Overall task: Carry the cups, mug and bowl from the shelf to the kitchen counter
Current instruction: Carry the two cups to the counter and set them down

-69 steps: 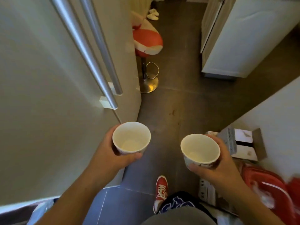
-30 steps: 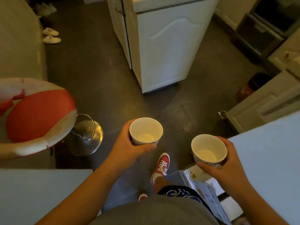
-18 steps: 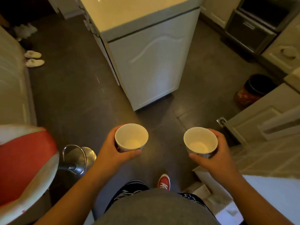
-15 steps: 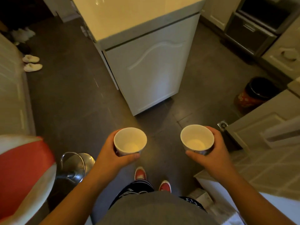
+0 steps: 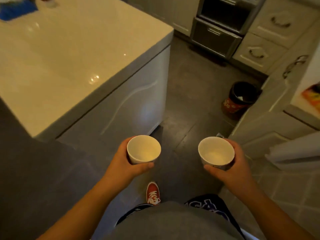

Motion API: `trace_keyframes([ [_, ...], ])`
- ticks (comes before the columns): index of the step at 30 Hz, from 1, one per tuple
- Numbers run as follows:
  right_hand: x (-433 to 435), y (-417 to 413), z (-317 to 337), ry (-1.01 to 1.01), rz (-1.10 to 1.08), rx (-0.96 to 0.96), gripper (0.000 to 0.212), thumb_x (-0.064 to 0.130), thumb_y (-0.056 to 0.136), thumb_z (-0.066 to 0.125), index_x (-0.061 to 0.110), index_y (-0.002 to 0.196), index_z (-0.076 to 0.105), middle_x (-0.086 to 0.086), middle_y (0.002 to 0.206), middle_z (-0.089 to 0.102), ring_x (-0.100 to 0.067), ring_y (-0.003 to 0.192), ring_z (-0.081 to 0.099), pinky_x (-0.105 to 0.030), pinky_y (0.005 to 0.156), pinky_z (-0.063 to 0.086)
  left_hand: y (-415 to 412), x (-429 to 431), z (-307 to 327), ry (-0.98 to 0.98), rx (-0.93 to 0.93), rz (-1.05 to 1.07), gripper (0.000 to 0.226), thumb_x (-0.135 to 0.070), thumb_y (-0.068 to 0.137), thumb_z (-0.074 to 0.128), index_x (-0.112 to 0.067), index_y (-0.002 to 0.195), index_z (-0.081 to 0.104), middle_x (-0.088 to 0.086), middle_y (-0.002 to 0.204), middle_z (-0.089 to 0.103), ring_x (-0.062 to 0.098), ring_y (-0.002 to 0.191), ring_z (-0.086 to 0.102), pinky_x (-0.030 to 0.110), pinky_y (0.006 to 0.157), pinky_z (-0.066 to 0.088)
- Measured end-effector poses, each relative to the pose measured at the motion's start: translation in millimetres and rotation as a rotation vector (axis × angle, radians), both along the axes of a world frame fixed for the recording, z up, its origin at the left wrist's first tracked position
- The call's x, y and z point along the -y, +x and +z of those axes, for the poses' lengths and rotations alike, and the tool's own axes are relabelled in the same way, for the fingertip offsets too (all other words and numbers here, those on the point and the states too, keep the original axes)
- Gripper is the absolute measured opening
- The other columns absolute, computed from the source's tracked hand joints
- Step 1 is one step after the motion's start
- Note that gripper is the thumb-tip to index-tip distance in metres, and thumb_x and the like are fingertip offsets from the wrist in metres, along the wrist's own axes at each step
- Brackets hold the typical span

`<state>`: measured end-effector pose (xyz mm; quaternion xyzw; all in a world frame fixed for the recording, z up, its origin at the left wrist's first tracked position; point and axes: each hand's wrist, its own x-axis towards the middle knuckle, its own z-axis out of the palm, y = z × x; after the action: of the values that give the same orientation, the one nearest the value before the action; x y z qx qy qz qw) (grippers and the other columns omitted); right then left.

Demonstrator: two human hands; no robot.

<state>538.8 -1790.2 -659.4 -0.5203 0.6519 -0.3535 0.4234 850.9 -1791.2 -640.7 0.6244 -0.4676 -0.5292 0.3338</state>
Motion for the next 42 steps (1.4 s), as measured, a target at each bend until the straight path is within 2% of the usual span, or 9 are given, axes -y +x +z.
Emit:
trace_keyframes([
  [2,11.3,-15.0,3.5,0.012,-0.083,0.008,0.092,0.013,0.057,0.091,0.037,0.13,0.041,0.012,0.123,0.052,-0.005,0.11,0.054,-0.03,0.092,0.047,-14.6,46.7,2.9,-0.016,-0.006,-0.093,0.077,-0.023,0.06,0.089,-0.046,0.119,0.045,-0.016,0.12,0.058,-0.009,0.102,0.058,0.011,0.071,0.053],
  [6,31.3,-52.5,1.9,0.008,-0.24,0.016,0.089,0.007,0.057,0.089,0.053,0.115,0.04,0.035,0.113,0.049,0.024,0.1,0.05,-0.011,0.077,0.042,-64.7,131.0,4.7,-0.01,-0.049,-0.238,0.084,-0.028,0.053,0.092,-0.041,0.123,0.047,-0.013,0.12,0.059,-0.003,0.106,0.06,0.017,0.081,0.053],
  [9,54.1,-82.7,-3.1,0.013,-0.328,0.0,0.087,0.004,0.057,0.089,0.051,0.112,0.041,0.045,0.106,0.049,0.029,0.097,0.047,-0.007,0.075,0.04,-113.8,187.3,2.8,-0.046,-0.04,-0.331,0.079,-0.018,0.06,0.089,-0.032,0.126,0.047,-0.014,0.118,0.059,-0.009,0.102,0.059,0.008,0.076,0.05],
  [13,101.9,-129.2,-8.8,0.028,-0.345,0.021,0.088,0.006,0.056,0.09,0.049,0.116,0.041,0.027,0.116,0.049,0.017,0.103,0.051,-0.016,0.083,0.043,-175.1,252.9,0.3,-0.063,-0.037,-0.336,0.073,0.0,0.068,0.083,-0.022,0.128,0.047,-0.008,0.118,0.061,-0.009,0.098,0.061,0.01,0.078,0.052],
  [17,167.3,-174.2,-7.8,0.047,-0.31,0.042,0.091,0.015,0.056,0.091,0.041,0.127,0.04,0.023,0.12,0.051,0.0,0.112,0.052,-0.033,0.092,0.047,-211.5,303.9,5.4,-0.044,-0.028,-0.286,0.075,-0.01,0.068,0.083,-0.02,0.132,0.046,-0.005,0.122,0.06,0.001,0.105,0.061,0.02,0.082,0.053],
  [22,273.3,-208.4,-0.5,0.012,-0.155,0.018,0.092,0.022,0.056,0.091,0.057,0.12,0.035,0.048,0.112,0.044,0.018,0.111,0.046,-0.018,0.086,0.044,-227.7,349.3,13.6,-0.052,0.012,-0.174,0.076,-0.031,0.058,0.08,-0.03,0.126,0.046,-0.016,0.116,0.059,-0.014,0.095,0.059,0.004,0.07,0.049],
  [29,429.4,-210.1,-5.3,0.017,-0.015,0.036,0.092,0.03,0.054,0.09,0.061,0.12,0.034,0.045,0.113,0.044,0.022,0.109,0.044,-0.016,0.084,0.044,-214.5,418.8,-4.8,-0.026,0.101,-0.013,0.07,-0.014,0.068,0.085,-0.045,0.116,0.044,-0.019,0.113,0.056,-0.02,0.092,0.055,0.003,0.064,0.049],
  [36,574.6,-199.2,-7.7,-0.035,0.052,-0.005,0.09,0.028,0.055,0.091,0.064,0.115,0.034,0.056,0.106,0.041,0.03,0.105,0.041,0.002,0.065,0.042,-204.6,549.3,-21.7,0.009,0.022,0.084,0.077,-0.026,0.058,0.085,-0.039,0.123,0.046,-0.013,0.12,0.057,0.007,0.107,0.058,0.021,0.076,0.052],
  [42,655.5,-216.7,8.0,0.01,0.009,0.003,0.091,0.026,0.053,0.092,0.049,0.124,0.039,0.042,0.112,0.047,0.015,0.107,0.049,-0.015,0.082,0.043,-233.1,662.0,-21.3,0.005,-0.07,0.114,0.07,-0.019,0.063,0.088,-0.041,0.117,0.05,-0.014,0.116,0.06,0.006,0.106,0.06,0.026,0.083,0.054],
])
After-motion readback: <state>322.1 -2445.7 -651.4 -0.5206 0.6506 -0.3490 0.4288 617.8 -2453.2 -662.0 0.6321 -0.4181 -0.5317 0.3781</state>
